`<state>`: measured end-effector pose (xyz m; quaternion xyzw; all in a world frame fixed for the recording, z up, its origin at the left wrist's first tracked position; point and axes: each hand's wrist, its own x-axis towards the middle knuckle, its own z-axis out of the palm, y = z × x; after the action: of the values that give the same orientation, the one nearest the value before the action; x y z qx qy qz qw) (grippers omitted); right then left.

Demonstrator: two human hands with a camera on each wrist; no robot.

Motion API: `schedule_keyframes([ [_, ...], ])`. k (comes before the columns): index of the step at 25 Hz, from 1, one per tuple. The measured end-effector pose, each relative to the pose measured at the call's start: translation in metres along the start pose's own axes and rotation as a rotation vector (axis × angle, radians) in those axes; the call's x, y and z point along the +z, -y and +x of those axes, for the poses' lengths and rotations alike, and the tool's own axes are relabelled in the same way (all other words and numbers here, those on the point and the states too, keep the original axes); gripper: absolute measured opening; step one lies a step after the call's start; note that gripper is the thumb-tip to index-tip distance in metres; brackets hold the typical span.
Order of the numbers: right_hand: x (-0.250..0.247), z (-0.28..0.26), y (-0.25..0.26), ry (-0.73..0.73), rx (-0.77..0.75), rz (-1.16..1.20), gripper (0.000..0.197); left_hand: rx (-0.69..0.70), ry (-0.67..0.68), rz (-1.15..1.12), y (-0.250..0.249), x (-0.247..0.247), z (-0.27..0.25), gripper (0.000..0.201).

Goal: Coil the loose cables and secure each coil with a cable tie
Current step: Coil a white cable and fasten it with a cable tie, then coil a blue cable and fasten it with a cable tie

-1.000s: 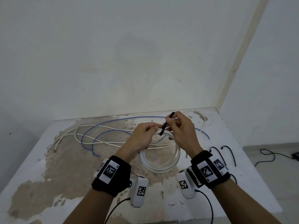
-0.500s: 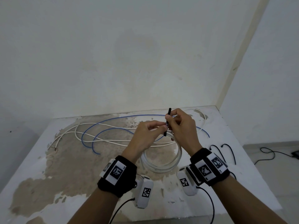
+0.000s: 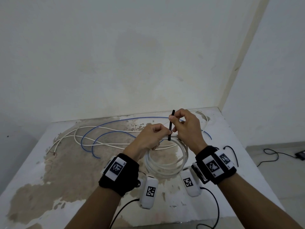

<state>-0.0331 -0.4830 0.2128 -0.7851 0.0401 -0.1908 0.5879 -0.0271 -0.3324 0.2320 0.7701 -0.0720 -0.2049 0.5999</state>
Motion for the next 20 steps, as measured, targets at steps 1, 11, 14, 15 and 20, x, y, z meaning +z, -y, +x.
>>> schedule_keyframes([
  [1,0.001,-0.001,-0.001,0.004,0.015,0.009,0.014,-0.011,0.014,0.007,0.0,-0.001,0.0,0.017],
  [11,0.005,-0.009,-0.02,0.053,0.085,0.049,0.018,-0.068,0.043,0.004,0.021,0.003,0.005,0.035],
  [14,0.005,-0.009,-0.025,0.077,0.106,0.065,0.017,-0.084,-0.014,0.023,0.028,0.01,0.007,0.035],
  [15,0.003,-0.01,-0.025,0.123,0.123,0.049,0.014,-0.092,-0.046,0.007,0.032,0.014,0.009,0.035],
  [20,-0.007,-0.044,-0.044,0.421,0.317,0.003,0.027,-0.144,-0.272,-0.257,0.065,0.015,0.025,0.03],
])
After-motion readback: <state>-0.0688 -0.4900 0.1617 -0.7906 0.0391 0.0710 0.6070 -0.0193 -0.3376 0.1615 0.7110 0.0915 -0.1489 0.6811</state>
